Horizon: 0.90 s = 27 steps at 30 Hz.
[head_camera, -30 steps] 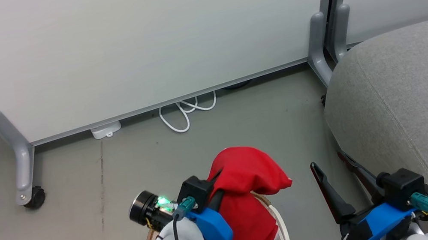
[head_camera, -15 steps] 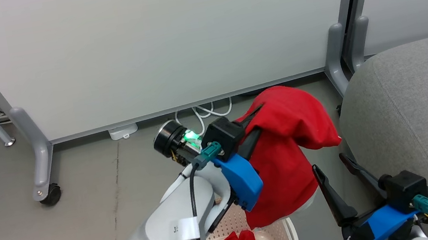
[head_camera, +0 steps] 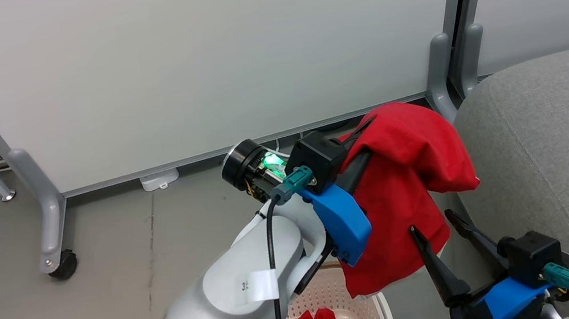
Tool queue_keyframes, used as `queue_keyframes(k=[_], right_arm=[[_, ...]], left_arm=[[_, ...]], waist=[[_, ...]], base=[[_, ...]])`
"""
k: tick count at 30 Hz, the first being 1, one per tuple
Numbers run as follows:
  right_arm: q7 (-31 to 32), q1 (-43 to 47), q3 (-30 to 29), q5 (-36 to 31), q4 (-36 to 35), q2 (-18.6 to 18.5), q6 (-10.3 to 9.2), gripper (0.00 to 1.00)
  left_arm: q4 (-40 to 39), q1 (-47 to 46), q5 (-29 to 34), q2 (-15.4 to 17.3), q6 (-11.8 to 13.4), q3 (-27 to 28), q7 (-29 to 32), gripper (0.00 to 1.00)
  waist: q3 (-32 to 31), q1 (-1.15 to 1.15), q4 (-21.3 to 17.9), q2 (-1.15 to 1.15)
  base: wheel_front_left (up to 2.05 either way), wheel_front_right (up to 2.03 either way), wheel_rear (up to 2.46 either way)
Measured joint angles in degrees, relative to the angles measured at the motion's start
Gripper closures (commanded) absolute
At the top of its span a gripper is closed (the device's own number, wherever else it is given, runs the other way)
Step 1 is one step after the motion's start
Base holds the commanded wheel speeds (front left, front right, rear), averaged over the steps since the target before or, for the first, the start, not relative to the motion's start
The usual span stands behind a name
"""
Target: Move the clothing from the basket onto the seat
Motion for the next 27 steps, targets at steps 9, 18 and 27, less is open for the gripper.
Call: queue_keyframes(k=[9, 18, 27], right_arm=[[0.0, -0.03, 0.11, 0.09, 0.21, -0.01, 0.0, 0.0], [2.99, -3.63, 1.46, -0.53, 2.04, -0.01, 0.0, 0.0], [5.23, -8.82, 4.2, 0.67, 7.1, 0.0, 0.0, 0.0]], left_arm=[[0.7, -0.72, -3.58, 0.02, 0.73, -3.75, -0.58, 1.0], [0.64, -1.69, -6.11, 0.02, 1.29, -6.44, -1.11, 1.0], [-0.09, -2.01, -8.28, 0.02, 1.25, -7.89, -1.58, 1.0]], waist=[[0.31, 0.0, -0.2, 0.0], [1.02, 0.0, -0.18, 0.0], [1.3, 0.0, -0.16, 0.0]], base=[[0.0, 0.0, 0.0], [0.0, 0.0, 0.0], [0.0, 0.0, 0.0]])
